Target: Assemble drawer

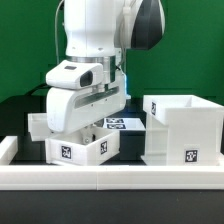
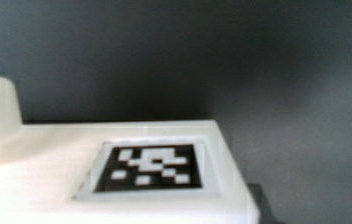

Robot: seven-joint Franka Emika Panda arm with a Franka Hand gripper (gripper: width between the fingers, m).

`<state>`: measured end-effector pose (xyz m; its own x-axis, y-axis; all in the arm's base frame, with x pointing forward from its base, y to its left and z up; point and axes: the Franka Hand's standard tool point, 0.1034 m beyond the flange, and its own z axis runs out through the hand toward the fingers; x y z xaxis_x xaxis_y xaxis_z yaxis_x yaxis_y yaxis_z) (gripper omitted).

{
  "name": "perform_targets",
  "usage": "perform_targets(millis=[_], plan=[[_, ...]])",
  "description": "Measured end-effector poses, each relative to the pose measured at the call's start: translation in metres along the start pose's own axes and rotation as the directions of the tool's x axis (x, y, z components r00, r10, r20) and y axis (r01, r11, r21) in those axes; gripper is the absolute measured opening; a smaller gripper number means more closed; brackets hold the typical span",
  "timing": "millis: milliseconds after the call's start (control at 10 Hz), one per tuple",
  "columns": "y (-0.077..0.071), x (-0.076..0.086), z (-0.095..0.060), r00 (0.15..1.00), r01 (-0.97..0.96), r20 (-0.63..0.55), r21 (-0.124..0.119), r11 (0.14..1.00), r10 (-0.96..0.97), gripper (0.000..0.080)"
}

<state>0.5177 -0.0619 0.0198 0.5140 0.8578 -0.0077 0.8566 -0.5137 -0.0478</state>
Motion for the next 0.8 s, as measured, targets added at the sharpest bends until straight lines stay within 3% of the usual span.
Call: perform_targets(millis=[200, 300, 400, 700, 800], plan=[[0.0013, -0.0027, 0.001, 0.988, 0.154, 0.012, -0.005, 0.988, -0.154, 0.0041], [0.0038, -0.0017, 0.0011, 0.961, 0.275, 0.022, -0.024, 0.961, -0.274, 0.0041], [0.0049, 0.001, -0.0001, 0.928, 0.372, 0.038, -0.028, 0.928, -0.371, 0.0041], [0.0099, 0.0059, -0.0023, 0.796, 0.603, 0.08, -0.02, 0.797, -0.6, 0.0041], [0.0095, 0.0048, -0.0015, 0.798, 0.6, 0.08, -0.018, 0.8, -0.597, 0.0041]])
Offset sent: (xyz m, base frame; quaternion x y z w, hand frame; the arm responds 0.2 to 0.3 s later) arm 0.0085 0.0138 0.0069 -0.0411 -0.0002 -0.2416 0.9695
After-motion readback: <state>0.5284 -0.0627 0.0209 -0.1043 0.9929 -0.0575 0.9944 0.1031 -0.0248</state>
